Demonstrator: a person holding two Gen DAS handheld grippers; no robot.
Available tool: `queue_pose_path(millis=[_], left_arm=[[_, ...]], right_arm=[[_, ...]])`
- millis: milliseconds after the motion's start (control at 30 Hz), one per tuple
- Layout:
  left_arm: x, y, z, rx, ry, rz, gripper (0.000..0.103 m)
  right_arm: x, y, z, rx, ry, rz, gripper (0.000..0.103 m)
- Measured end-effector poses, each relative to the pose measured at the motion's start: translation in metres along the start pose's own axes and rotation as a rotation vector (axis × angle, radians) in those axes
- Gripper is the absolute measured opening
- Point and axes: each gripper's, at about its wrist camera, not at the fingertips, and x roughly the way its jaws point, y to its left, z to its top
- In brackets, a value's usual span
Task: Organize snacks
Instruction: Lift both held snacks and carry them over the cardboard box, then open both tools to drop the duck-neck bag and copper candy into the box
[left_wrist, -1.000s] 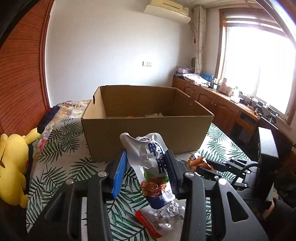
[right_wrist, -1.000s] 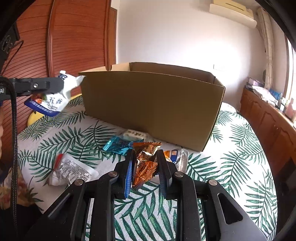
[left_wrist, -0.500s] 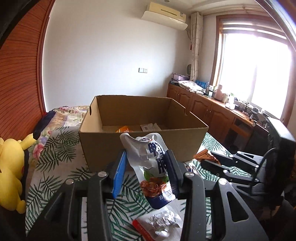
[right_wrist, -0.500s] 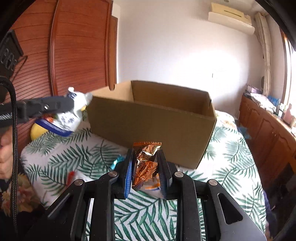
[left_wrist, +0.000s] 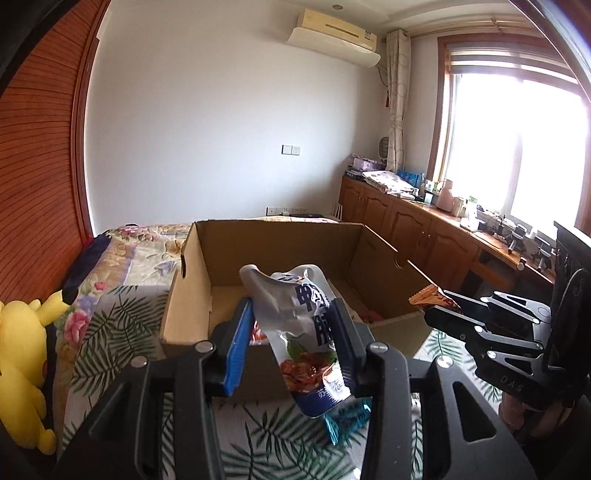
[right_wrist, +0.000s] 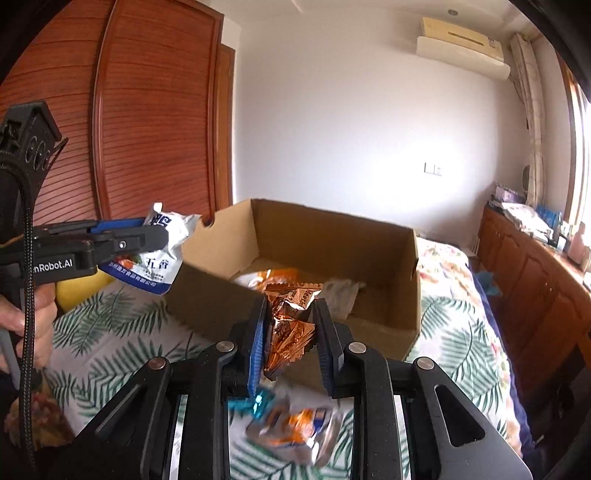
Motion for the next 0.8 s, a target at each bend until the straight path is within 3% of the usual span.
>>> queue_pose_path(millis=[333, 800], left_arm=[[0.038, 0.014, 0.014, -0.011, 0.002, 0.001, 0.040], [0.092, 0.029, 0.009, -0.031, 0.085, 0.024, 0.041]], right_arm=[[0.036, -0.015, 0.019, -0.007, -0.004, -0.009, 0.023], [0.077, -0.026, 0.020, 0.012, 0.064, -0.002, 0.024]])
